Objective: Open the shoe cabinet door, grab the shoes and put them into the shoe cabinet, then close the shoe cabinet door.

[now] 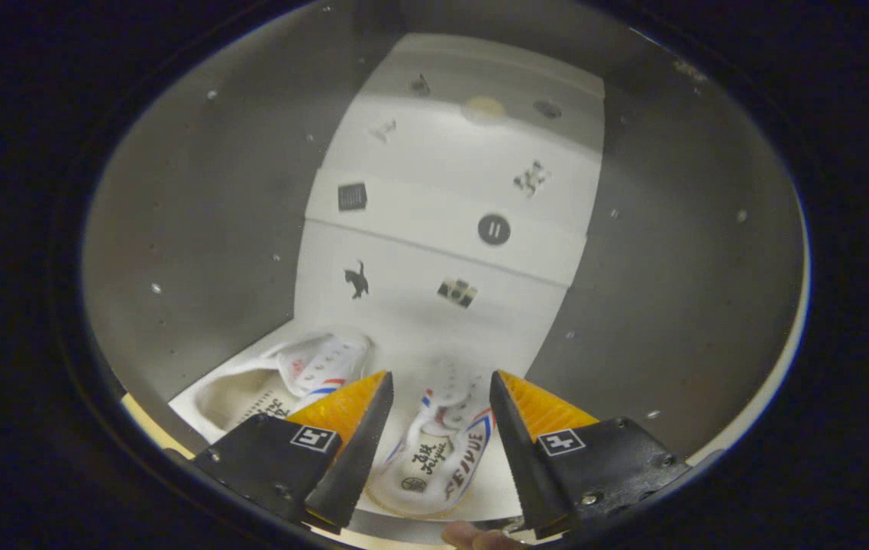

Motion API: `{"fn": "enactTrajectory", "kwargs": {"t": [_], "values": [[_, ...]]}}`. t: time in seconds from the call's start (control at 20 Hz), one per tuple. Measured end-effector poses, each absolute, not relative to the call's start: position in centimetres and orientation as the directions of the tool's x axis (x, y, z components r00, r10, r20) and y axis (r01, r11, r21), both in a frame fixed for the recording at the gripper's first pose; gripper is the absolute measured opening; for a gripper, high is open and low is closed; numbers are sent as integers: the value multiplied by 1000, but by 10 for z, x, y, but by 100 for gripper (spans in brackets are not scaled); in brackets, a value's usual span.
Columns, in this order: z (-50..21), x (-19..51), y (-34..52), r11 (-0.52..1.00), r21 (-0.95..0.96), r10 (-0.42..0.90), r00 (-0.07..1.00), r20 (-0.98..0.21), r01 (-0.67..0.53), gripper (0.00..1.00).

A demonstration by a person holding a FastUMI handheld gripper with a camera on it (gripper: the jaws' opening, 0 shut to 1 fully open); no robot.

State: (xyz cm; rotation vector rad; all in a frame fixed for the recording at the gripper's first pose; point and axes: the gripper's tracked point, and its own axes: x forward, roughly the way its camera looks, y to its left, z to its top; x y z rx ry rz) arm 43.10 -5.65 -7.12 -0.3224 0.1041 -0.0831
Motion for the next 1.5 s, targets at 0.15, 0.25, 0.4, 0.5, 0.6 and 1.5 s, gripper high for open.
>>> {"fn": "enactTrajectory", "kwargs": {"t": [0.15, 0.25, 0.4, 0.5, 0.6, 1.5], "values": [[-50, 382, -35, 958, -285, -51, 998, -44, 37, 94], [-45, 349, -23, 967, -255, -29, 999, -28, 21, 100], [-46, 298, -3, 975, -220, 9, 1000, -26, -14, 100], [-45, 260, 5, 978, -205, 29, 999, -29, -34, 100], [-41, 216, 3, 982, -185, 20, 999, -25, -24, 100], [-9, -104, -138, 992, -105, -45, 979, 199, 67, 100]]}}
